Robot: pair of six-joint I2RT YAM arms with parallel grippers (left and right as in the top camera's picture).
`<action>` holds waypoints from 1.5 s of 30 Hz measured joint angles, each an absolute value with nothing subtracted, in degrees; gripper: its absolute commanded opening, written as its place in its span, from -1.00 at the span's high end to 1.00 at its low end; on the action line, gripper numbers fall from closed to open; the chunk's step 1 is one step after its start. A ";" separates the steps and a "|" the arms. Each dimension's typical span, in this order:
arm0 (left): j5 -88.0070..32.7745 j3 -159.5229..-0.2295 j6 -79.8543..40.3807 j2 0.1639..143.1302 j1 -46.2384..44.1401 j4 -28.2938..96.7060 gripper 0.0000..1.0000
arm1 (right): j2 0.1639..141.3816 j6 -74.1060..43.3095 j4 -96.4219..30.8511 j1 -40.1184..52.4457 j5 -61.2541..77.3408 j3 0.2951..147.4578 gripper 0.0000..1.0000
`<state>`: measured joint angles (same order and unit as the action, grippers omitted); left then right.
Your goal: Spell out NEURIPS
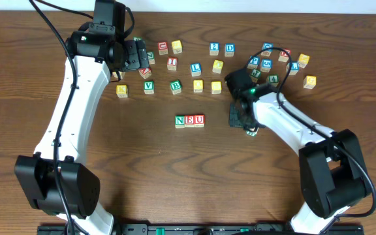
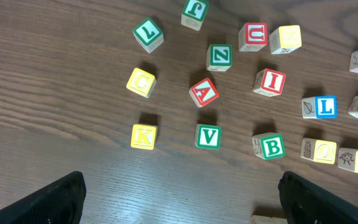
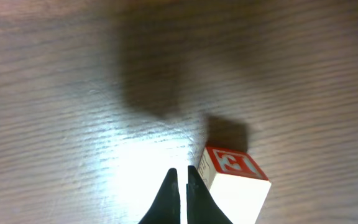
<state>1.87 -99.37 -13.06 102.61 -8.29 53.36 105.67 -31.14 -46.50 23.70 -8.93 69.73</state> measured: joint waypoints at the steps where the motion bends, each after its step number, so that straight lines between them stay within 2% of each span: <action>1: 1.89 -99.37 -13.04 102.61 -8.29 53.36 -0.96 | 105.67 -30.85 -47.40 23.31 -8.54 70.70 0.98; 6: 1.87 -99.37 -13.06 102.61 -8.29 53.36 -0.96 | 105.58 -29.95 -51.40 20.05 -7.33 74.41 0.98; 15: 1.87 -99.37 -13.04 102.61 -8.29 53.36 -0.96 | 105.54 -25.45 -52.03 13.52 -5.15 71.70 0.98; 24: 1.87 -99.37 -13.04 102.61 -8.29 53.36 -0.95 | 105.54 -20.32 -52.29 14.02 -0.86 70.39 0.98; 38: 1.87 -99.37 -13.06 102.61 -8.29 53.36 -0.96 | 105.54 -19.62 -53.21 14.90 4.16 70.04 0.98; 45: 1.87 -99.37 -13.04 102.61 -8.29 53.54 -0.96 | 105.54 -16.86 -51.48 12.49 5.41 70.04 0.98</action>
